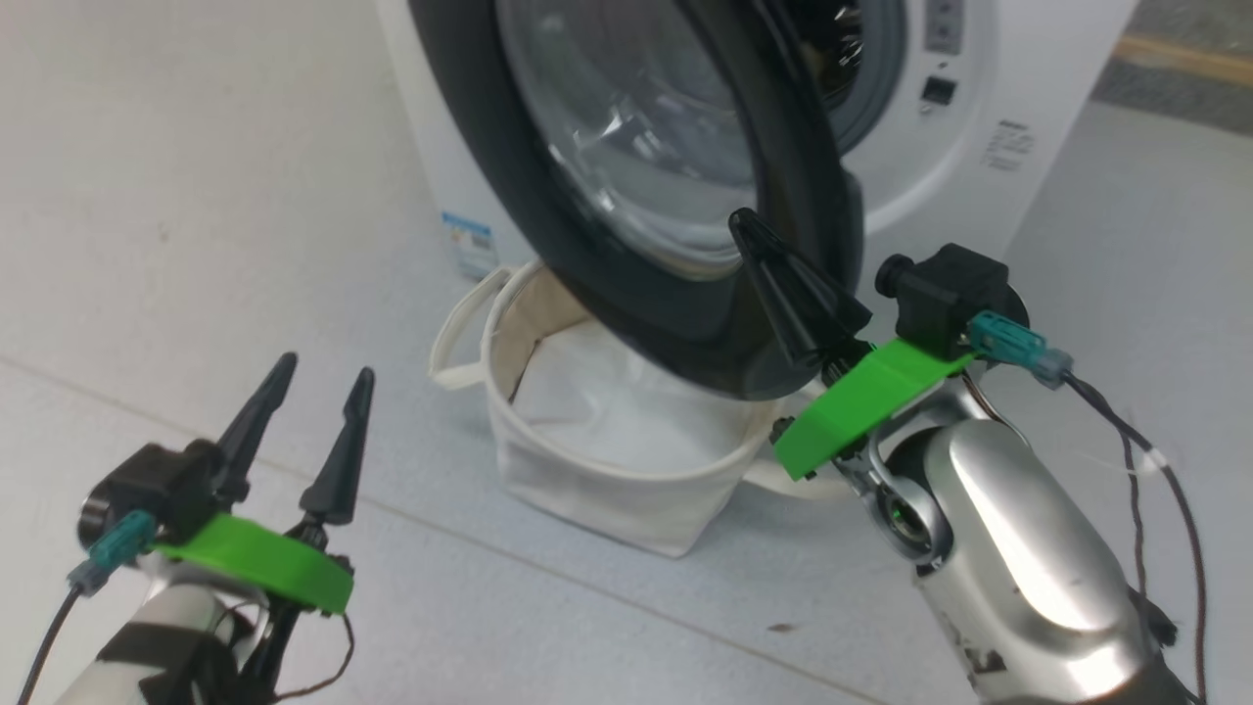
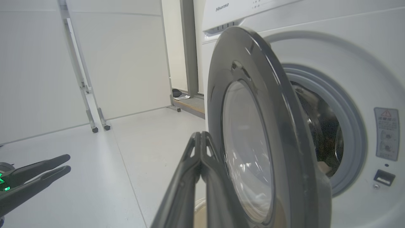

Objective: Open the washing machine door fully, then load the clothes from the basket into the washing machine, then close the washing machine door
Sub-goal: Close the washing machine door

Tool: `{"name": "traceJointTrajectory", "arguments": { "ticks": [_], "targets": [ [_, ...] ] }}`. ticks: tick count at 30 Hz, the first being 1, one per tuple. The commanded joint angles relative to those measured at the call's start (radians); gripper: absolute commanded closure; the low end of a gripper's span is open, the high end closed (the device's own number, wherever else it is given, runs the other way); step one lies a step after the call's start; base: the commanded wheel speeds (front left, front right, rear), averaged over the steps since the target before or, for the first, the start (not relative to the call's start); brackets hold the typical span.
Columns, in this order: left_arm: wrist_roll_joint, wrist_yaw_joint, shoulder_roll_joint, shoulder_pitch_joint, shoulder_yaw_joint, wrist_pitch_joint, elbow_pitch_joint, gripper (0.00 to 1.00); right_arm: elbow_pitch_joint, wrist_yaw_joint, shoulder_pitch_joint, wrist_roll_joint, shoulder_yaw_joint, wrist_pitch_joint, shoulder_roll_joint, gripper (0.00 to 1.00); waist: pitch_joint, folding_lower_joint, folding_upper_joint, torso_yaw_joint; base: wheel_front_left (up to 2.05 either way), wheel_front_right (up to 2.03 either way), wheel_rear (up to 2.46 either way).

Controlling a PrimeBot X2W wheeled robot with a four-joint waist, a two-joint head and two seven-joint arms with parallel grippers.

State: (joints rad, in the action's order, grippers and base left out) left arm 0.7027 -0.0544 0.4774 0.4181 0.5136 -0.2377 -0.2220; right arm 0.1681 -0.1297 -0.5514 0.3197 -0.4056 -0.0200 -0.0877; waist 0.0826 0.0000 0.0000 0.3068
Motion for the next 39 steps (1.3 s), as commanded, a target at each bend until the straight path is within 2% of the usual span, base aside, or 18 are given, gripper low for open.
{"name": "traceJointTrajectory", "arguments": {
  "ticks": [1,4,10,21,29,39],
  "targets": [
    [-0.009,-0.007,0.019,0.073,-0.039,-0.010,0.016,0.00,0.011,-0.001,-0.045,0.000,-0.001,-0.020,0.029,1.00,0.041,0.0000,0.0000,0.037,0.00,0.00,0.00],
    [-0.013,-0.017,0.000,0.096,-0.033,-0.014,0.003,0.00,0.094,-0.001,-0.066,0.013,0.009,-0.050,0.036,1.00,0.064,0.0000,0.0000,0.053,0.00,0.00,0.00],
    [-0.023,-0.033,-0.027,0.120,-0.019,-0.018,-0.038,0.00,0.268,-0.001,-0.100,0.113,0.020,-0.148,0.037,1.00,0.066,0.0000,0.0000,0.071,0.00,0.00,0.00],
    [-0.033,-0.048,-0.050,0.148,-0.015,-0.022,-0.049,0.00,0.528,-0.001,-0.245,0.167,0.086,-0.228,0.037,1.00,0.107,0.0000,0.0000,0.084,0.00,0.00,0.00],
    [-0.043,-0.055,-0.064,0.150,-0.025,-0.024,-0.036,0.00,0.699,-0.001,-0.389,0.132,0.196,-0.241,0.037,1.00,0.156,0.0000,0.0000,0.087,0.00,0.00,0.00],
    [-0.060,-0.065,-0.082,0.162,-0.038,-0.024,-0.006,0.00,0.796,-0.001,-0.523,0.017,0.341,-0.242,0.037,1.00,0.231,0.0000,0.0000,0.088,0.00,0.00,0.00]
  ]
}}
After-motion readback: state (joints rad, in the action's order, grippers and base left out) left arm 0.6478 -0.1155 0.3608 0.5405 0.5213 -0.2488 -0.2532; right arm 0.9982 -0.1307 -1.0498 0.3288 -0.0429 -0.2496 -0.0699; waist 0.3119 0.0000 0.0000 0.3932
